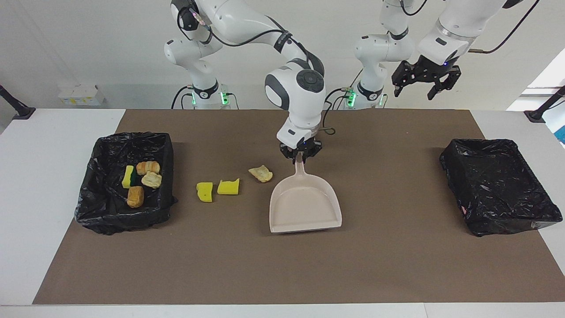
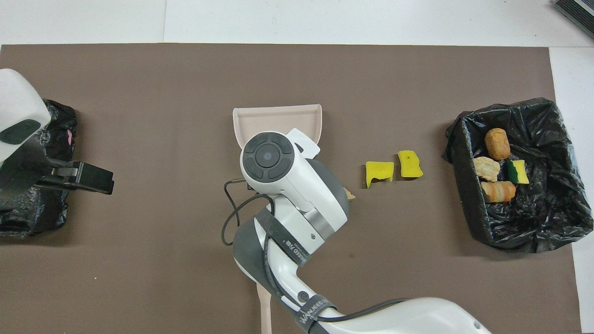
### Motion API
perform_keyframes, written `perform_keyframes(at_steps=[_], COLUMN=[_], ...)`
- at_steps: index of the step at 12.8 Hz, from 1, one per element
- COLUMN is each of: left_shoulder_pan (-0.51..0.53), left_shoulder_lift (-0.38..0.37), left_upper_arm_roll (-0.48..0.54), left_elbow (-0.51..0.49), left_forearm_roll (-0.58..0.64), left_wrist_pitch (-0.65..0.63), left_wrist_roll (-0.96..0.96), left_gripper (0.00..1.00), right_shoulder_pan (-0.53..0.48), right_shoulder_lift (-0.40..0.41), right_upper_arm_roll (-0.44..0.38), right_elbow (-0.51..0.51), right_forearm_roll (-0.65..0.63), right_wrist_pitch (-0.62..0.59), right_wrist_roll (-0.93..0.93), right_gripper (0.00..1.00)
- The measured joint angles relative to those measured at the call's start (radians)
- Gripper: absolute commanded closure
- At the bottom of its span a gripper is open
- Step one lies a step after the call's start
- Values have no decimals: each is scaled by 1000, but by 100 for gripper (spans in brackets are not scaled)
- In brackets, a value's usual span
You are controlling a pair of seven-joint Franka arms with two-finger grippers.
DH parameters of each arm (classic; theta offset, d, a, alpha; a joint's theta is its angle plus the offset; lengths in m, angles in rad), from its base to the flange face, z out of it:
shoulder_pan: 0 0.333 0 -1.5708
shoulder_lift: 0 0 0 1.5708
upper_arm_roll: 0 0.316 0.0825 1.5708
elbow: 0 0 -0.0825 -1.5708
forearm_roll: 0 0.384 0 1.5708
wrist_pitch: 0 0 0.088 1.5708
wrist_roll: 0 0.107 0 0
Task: Sweep and dump trash in bin
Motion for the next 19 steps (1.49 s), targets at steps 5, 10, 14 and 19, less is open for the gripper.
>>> perform_keyframes(at_steps=[5, 10, 14, 19], left_shoulder_pan=[-1, -8, -70, -237], left_shoulder_lift=[7, 105, 222, 347], left_upper_arm_roll=[-8, -14, -22, -28], left_elbow=[0, -10, -11, -25], left_forearm_roll=[0, 1, 38, 93], left_wrist_pitch=[63, 243, 386, 498], left_wrist_roll=[2, 2, -17, -217], left_gripper=[0, 0, 0, 0], right_shoulder_pan=[22, 24, 103, 299], right_shoulder_lift=[66, 24, -77, -269], right_upper_arm_roll=[-3, 4, 23, 27], right_elbow=[35, 34, -134, -411], right_forearm_roll=[-3, 54, 98, 101], right_wrist_pitch=[29, 5, -15, 45], right_wrist_roll=[33, 33, 121, 341], right_gripper=[0, 0, 0, 9])
